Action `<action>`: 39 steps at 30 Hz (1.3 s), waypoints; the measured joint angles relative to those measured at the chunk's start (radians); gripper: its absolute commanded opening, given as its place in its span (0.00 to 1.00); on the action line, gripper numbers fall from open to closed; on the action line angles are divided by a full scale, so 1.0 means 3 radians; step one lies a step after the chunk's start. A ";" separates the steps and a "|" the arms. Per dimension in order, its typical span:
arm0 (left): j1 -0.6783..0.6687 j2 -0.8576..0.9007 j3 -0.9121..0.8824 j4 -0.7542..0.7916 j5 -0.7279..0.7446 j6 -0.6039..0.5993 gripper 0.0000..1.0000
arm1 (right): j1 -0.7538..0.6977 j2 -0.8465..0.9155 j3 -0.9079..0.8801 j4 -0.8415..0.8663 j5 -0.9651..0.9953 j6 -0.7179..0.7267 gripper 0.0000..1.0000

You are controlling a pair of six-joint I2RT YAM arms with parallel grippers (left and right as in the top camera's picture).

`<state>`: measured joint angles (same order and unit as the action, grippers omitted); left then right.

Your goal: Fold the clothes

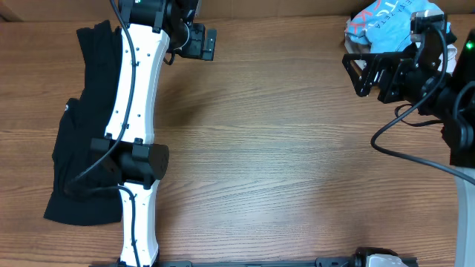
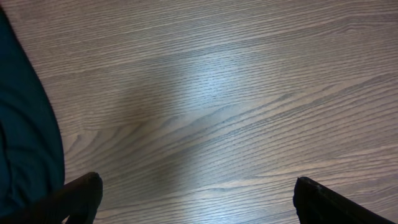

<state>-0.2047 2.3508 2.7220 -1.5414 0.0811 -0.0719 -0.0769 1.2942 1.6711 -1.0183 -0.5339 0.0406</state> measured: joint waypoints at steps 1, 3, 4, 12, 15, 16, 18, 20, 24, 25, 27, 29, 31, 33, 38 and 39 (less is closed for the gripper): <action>0.0000 0.0000 0.0000 0.0000 0.0000 0.0000 1.00 | 0.0000 0.0008 0.0000 0.0015 0.0009 -0.0001 1.00; 0.0000 0.0000 0.0000 0.0000 0.0000 0.0000 1.00 | 0.0000 0.0010 -0.0001 0.0074 0.0032 -0.0003 1.00; 0.0000 0.0000 0.0000 -0.0001 0.0000 0.0000 1.00 | 0.0000 0.0010 -0.0001 0.0125 0.0039 0.0000 1.00; 0.0000 0.0000 0.0000 -0.0001 0.0000 0.0000 1.00 | 0.0010 0.0018 -0.0001 0.0572 0.0019 -0.0011 1.00; 0.0000 0.0000 0.0000 -0.0001 0.0000 0.0000 1.00 | 0.0108 0.0025 -0.0033 0.0848 0.0085 -0.0020 1.00; 0.0000 0.0000 0.0000 -0.0001 0.0000 0.0000 1.00 | 0.0172 0.0020 -0.0056 0.0942 0.0142 -0.0024 1.00; 0.0000 0.0000 0.0000 0.0000 0.0000 0.0000 1.00 | 0.0340 -0.0004 -0.0149 0.1143 0.0308 -0.0029 1.00; 0.0000 0.0000 0.0000 0.0000 0.0000 0.0000 1.00 | 0.0551 -0.0056 -0.0303 0.1339 0.0507 -0.0034 1.00; 0.0000 0.0000 0.0000 -0.0001 0.0001 0.0000 1.00 | 0.0872 -0.0340 -0.0958 0.1976 0.0823 -0.0048 1.00; 0.0000 0.0000 0.0000 -0.0001 0.0000 0.0000 1.00 | 0.0875 -0.0437 -0.1164 0.2191 0.0851 -0.0047 1.00; 0.0000 0.0000 0.0000 0.0000 -0.0001 0.0000 1.00 | 0.0872 -0.0680 -0.1675 0.2619 0.0877 -0.0050 1.00; 0.0000 0.0000 0.0000 0.0000 0.0000 0.0000 1.00 | 0.0872 -0.0927 -0.2200 0.3002 0.0879 -0.0052 1.00; 0.0000 0.0000 0.0000 0.0000 0.0000 0.0000 1.00 | 0.0872 -0.1137 -0.2664 0.3358 0.0880 -0.0050 1.00; 0.0000 0.0000 0.0000 0.0000 0.0000 0.0000 1.00 | 0.0872 -0.1381 -0.3150 0.3693 0.0879 -0.0050 1.00; 0.0000 0.0000 0.0000 -0.0004 -0.0001 0.0000 1.00 | 0.0870 -0.2221 -0.4330 0.4332 0.0879 -0.0088 1.00; 0.0000 0.0000 0.0000 0.0003 0.0000 -0.0001 1.00 | 0.0863 -0.2402 -0.4537 0.4440 0.0868 -0.0097 1.00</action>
<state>-0.2047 2.3508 2.7220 -1.5406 0.0811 -0.0723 0.1822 0.5735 0.3099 0.3138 -0.2733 0.0116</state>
